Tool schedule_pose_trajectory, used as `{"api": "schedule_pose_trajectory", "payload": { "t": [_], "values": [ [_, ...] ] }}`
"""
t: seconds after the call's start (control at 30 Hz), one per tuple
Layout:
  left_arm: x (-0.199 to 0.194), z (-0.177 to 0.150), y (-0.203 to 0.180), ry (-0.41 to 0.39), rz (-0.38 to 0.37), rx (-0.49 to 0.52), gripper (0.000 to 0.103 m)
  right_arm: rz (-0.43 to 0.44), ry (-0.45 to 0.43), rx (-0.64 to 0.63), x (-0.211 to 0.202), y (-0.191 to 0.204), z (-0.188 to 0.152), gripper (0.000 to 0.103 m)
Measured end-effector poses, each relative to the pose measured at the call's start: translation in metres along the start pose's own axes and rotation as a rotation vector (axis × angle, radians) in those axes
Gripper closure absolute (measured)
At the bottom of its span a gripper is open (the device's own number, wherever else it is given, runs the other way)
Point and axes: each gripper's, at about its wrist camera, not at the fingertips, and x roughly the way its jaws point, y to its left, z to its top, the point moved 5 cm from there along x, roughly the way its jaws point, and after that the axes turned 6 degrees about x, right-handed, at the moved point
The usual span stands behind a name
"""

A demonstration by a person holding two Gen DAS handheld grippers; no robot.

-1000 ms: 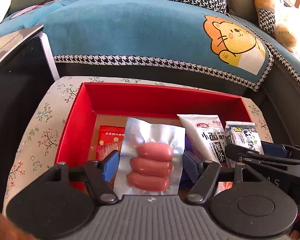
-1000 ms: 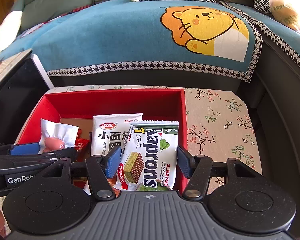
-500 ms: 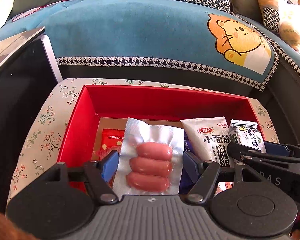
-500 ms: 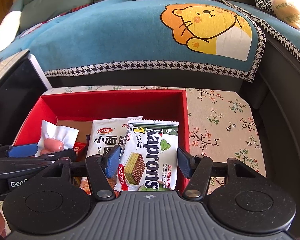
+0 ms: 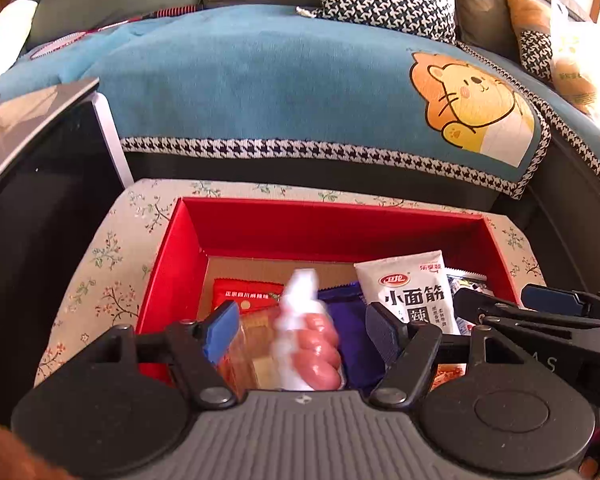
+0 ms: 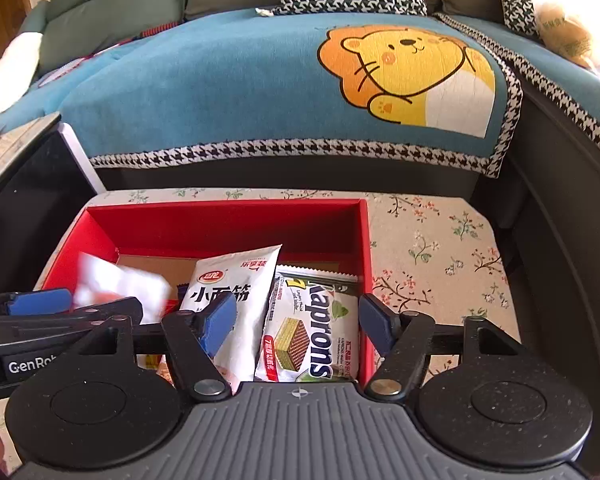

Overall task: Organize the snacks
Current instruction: 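Release the sausage pack into the box while the right tool releases the Kapron packet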

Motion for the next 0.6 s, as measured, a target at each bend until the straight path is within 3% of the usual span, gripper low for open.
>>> {"api": "schedule_pose_trajectory", "payload": {
  "t": [0.37,0.6],
  "values": [
    [-0.024,-0.001,0.001,-0.031,-0.023,-0.009,0.0,0.0,-0.034,-0.003,-0.024,0.003,0.002,0.028],
    [-0.043,-0.017,0.007,-0.03,-0.022,0.015,0.0,0.036,-0.047,0.003,-0.049,0.009,-0.007,0.026]
  ]
}}
